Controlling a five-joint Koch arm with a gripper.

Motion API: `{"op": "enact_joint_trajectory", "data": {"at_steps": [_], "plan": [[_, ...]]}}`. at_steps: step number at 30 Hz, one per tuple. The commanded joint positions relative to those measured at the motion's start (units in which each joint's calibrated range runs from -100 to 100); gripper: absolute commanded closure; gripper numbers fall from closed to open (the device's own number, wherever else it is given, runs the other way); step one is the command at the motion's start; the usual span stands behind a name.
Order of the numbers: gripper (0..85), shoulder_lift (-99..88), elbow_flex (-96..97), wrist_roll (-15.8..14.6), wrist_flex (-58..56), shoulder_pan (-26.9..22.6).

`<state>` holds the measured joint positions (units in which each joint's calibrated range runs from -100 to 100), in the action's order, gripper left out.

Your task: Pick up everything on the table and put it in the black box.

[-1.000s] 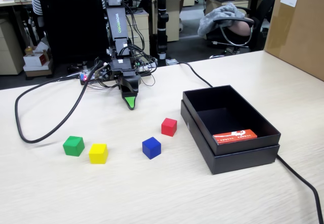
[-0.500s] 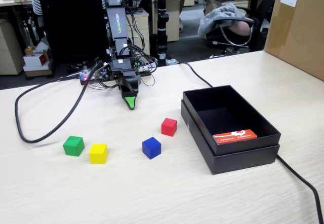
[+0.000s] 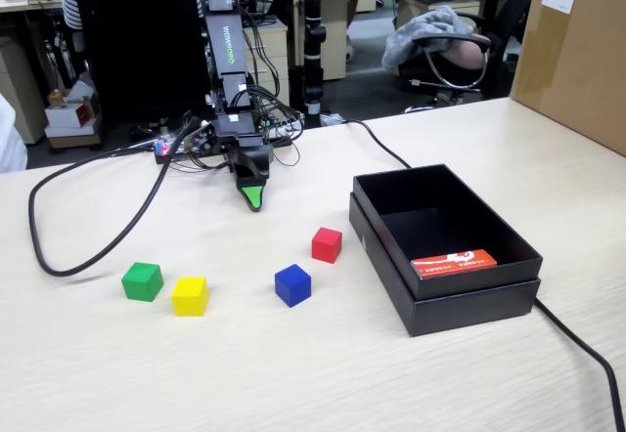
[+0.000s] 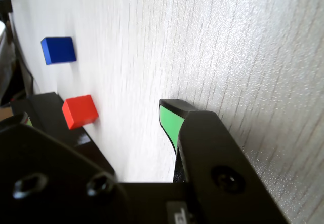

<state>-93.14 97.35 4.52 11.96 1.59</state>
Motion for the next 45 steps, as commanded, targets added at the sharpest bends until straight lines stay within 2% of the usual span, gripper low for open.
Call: {"op": "enact_joint_trajectory", "data": {"at_steps": [1, 8, 12, 23, 29, 32, 35, 45], "plan": [[36.4, 0.02, 0.11, 0.05, -2.42, 0.05], [36.2, -4.22, 0.20, -0.29, -6.56, -0.59], [36.6, -4.34, -1.52, -0.29, -7.25, 2.69], [36.2, 0.94, -34.34, -0.29, -48.38, 11.87], [38.0, 17.58, -58.46, 0.20, -66.17, 14.46], [38.3, 31.92, -73.96, 0.44, -72.31, 15.78], [38.4, 43.51, -84.66, 0.98, -75.33, 16.75], [38.0, 79.43, -109.86, 1.03, -75.50, 17.44]]}}
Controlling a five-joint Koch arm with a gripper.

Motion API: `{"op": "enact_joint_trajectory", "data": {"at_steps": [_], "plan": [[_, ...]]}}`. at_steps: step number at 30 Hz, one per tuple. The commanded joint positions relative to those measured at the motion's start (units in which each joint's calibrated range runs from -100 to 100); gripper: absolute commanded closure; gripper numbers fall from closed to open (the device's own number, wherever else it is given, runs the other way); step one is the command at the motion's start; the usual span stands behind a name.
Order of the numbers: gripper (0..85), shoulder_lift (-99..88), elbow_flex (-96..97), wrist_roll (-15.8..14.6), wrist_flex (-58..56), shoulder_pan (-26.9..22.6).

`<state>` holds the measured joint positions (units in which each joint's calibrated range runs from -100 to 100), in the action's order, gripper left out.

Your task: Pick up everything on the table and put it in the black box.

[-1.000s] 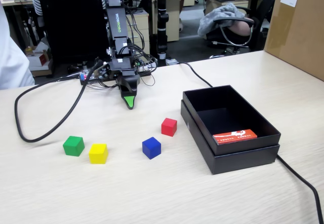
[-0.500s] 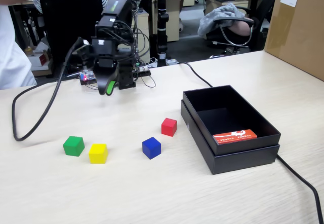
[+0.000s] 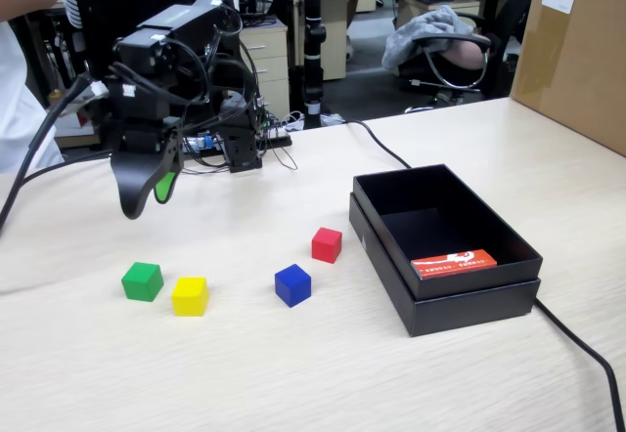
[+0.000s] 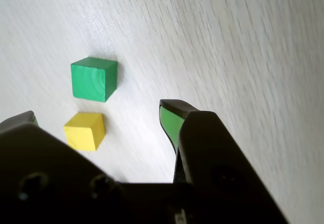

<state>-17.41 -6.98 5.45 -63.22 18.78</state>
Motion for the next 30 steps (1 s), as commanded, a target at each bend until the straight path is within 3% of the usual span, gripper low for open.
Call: {"op": "enact_joint_trajectory", "data": {"at_steps": [1, 14, 21, 26, 30], "plan": [[38.0, 5.99, -6.98, 0.10, -0.32, 0.24], [38.0, 30.89, -21.48, -0.29, -0.32, 0.00], [38.3, 34.34, -22.39, -0.49, -0.32, -0.24], [50.1, 34.91, -22.75, -0.34, -0.32, -0.24], [72.9, 35.37, -23.75, 0.15, -0.15, -0.20]]}}
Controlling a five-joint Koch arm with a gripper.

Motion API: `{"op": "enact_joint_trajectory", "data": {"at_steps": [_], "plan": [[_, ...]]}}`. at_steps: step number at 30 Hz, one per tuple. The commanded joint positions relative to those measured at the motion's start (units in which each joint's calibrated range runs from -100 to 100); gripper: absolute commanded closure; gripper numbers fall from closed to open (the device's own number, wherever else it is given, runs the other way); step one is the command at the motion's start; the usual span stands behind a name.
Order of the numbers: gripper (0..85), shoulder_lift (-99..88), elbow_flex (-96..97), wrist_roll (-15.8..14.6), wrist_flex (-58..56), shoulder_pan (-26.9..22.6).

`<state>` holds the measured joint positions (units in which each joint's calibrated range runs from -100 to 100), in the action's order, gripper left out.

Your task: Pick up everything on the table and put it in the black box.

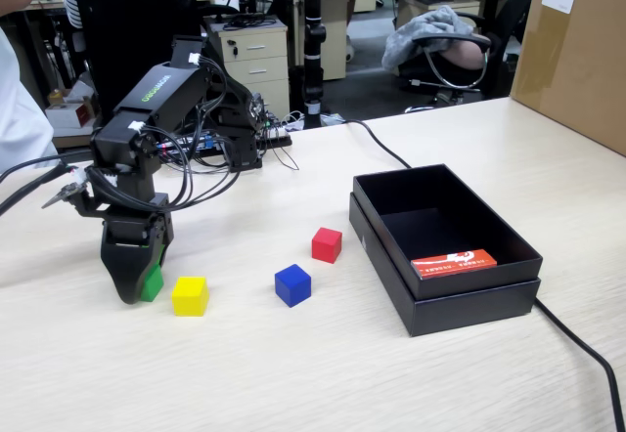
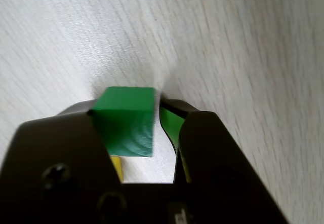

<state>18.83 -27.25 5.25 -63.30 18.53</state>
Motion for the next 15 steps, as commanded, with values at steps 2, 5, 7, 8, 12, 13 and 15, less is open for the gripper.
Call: {"op": "enact_joint_trajectory", "data": {"at_steps": [2, 5, 7, 8, 12, 13, 15], "plan": [[83.5, -0.99, -3.58, 0.44, 0.02, 0.05], [84.6, -7.65, 0.50, 0.68, 0.02, -0.49], [84.6, -14.07, 3.59, 0.63, 0.02, -1.22], [84.6, -18.32, 5.67, 0.59, 0.02, -1.71], [84.7, -40.58, 16.01, -0.10, -0.16, -6.50], [84.6, -44.37, 17.55, -0.29, -0.16, -7.52], [84.6, -54.23, 21.72, -1.07, -0.59, -11.33]]}}
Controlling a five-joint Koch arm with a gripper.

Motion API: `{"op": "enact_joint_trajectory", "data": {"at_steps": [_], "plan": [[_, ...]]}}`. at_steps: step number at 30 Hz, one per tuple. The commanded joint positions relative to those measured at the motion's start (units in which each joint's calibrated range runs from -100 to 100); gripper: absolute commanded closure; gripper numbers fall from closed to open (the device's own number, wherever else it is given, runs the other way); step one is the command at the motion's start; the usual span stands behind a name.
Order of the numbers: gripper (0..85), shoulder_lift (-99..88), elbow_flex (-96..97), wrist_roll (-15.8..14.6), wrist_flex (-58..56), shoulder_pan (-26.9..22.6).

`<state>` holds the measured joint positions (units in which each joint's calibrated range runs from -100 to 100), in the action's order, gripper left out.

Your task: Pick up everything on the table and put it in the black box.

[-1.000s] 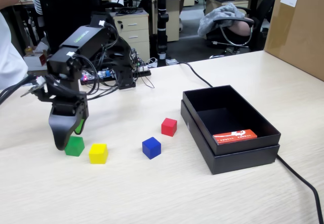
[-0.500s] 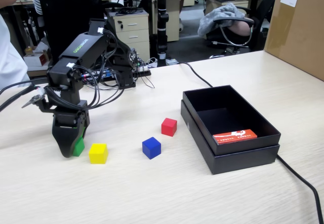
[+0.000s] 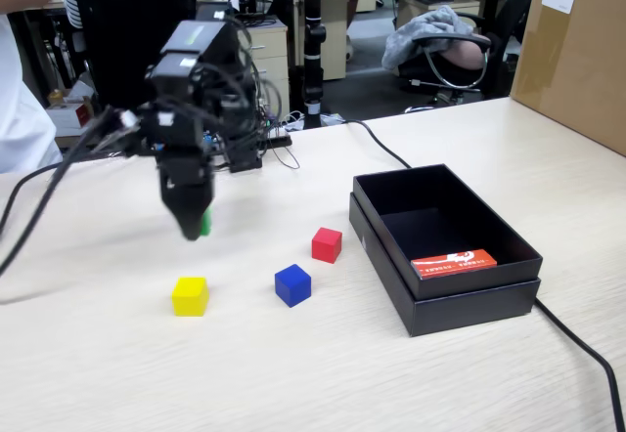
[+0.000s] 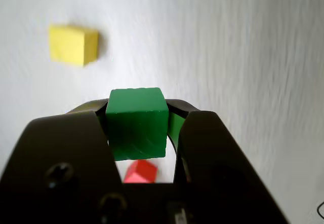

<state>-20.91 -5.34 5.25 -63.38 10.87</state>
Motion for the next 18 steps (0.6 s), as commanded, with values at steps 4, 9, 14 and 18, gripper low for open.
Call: {"op": "enact_joint_trajectory", "data": {"at_steps": [4, 9, 14, 18], "plan": [[84.6, -23.79, 0.53, -4.35, -2.15, -13.58], [84.6, -10.59, -15.33, -8.94, -4.57, -25.15], [84.6, 11.32, -33.64, -10.89, -7.60, -29.01], [84.6, 21.65, -37.27, -11.58, -7.60, -29.50]]}}
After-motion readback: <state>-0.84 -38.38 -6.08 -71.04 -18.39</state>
